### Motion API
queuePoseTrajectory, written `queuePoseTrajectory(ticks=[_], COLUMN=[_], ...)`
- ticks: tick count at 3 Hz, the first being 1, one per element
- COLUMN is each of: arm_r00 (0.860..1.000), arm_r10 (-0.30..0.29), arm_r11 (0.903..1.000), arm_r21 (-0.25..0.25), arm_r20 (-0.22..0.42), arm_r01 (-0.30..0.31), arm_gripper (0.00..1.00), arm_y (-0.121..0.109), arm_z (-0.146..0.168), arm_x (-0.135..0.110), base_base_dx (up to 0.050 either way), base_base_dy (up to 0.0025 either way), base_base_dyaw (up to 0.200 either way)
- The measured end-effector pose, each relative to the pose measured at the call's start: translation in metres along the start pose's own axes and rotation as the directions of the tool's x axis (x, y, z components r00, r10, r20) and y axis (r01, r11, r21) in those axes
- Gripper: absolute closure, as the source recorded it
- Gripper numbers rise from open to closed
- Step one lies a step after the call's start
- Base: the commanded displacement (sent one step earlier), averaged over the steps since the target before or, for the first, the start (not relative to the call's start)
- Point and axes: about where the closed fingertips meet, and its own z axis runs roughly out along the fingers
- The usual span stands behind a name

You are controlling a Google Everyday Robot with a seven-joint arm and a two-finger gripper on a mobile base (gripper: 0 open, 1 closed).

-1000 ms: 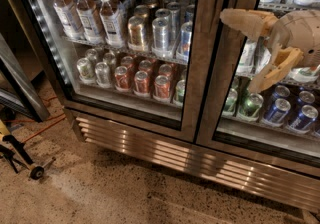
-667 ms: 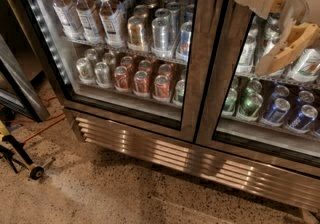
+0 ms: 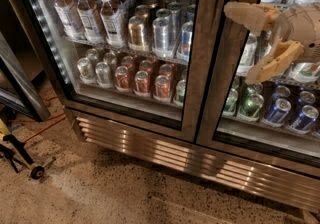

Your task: Open left fridge door

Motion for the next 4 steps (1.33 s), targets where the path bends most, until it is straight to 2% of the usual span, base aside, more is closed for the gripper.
queuePoseTrajectory(ticks=[1, 2, 3, 4], arm_r00=[1.000, 0.999, 0.995, 0.995], arm_r10=[-0.001, -0.007, -0.039, -0.039], arm_r11=[0.9999, 0.9989, 0.9883, 0.9883], arm_r21=[0.011, 0.046, 0.150, 0.150], arm_r20=[0.012, 0.054, 0.089, 0.089], arm_r01=[0.001, 0.005, 0.026, 0.026], arm_gripper=[0.00, 0.00, 0.00, 0.00], arm_y=[-0.001, -0.005, -0.010, -0.010], arm_z=[0.000, 0.000, -0.006, -0.006], arm_x=[-0.002, -0.007, -0.014, -0.014], base_base_dx=[0.000, 0.000, 0.000, 0.000], base_base_dy=[0.00000, 0.00000, 0.00000, 0.00000], base_base_dyaw=[0.000, 0.000, 0.000, 0.000])
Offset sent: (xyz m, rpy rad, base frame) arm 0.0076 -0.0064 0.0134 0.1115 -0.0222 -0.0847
